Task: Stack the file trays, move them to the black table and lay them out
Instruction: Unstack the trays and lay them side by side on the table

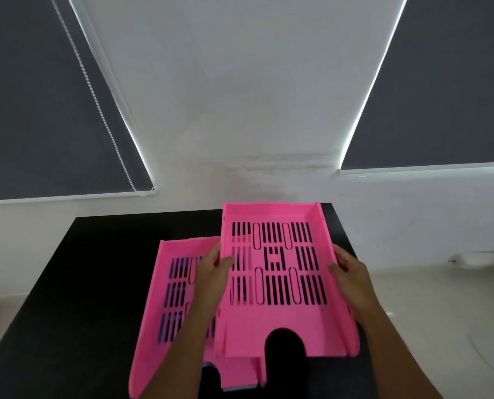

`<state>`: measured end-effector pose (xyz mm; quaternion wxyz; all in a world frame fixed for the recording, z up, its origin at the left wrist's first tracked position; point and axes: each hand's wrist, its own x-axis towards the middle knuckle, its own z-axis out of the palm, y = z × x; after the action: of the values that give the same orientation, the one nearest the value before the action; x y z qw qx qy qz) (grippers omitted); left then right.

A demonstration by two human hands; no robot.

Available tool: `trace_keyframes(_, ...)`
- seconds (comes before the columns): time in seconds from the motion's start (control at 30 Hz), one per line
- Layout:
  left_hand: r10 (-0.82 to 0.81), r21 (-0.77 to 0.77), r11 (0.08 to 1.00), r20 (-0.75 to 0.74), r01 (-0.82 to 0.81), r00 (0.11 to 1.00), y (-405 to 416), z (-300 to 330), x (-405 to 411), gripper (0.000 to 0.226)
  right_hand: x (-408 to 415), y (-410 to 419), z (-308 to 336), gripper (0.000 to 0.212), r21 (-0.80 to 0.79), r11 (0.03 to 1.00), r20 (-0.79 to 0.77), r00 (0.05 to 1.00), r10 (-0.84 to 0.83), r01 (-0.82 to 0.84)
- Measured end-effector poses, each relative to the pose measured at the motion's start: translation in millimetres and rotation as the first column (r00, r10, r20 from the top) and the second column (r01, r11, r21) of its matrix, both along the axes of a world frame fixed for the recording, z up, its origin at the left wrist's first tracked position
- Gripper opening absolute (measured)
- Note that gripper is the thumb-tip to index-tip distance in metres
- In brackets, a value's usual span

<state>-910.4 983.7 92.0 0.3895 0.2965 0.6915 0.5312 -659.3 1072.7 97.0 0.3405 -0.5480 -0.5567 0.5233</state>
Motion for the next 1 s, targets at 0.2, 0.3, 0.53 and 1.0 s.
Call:
trace_keyframes(0.2,-0.034,-0.038,0.999,-0.009,0.033,0.999,25,-14,60,0.039,58,20,-15,0.047,0.011,0.999,0.045,0.998,-0.042,0.042)
trace_keyframes(0.3,-0.043,-0.104,0.994,-0.025,0.040,0.999,32,-23,82,0.046,78,27,-26,0.045,-0.003,0.999,0.080,0.996,-0.032,0.032)
trace_keyframes(0.53,-0.093,-0.282,0.957,-0.077,0.068,0.993,37,-59,111,0.076,99,36,-61,0.046,-0.059,0.998,0.124,0.992,-0.018,0.026)
trace_keyframes(1.0,-0.175,-0.481,0.867,-0.045,0.132,0.984,52,-88,125,0.080,108,51,-104,0.033,-0.062,0.997,0.311,0.948,0.066,-0.049)
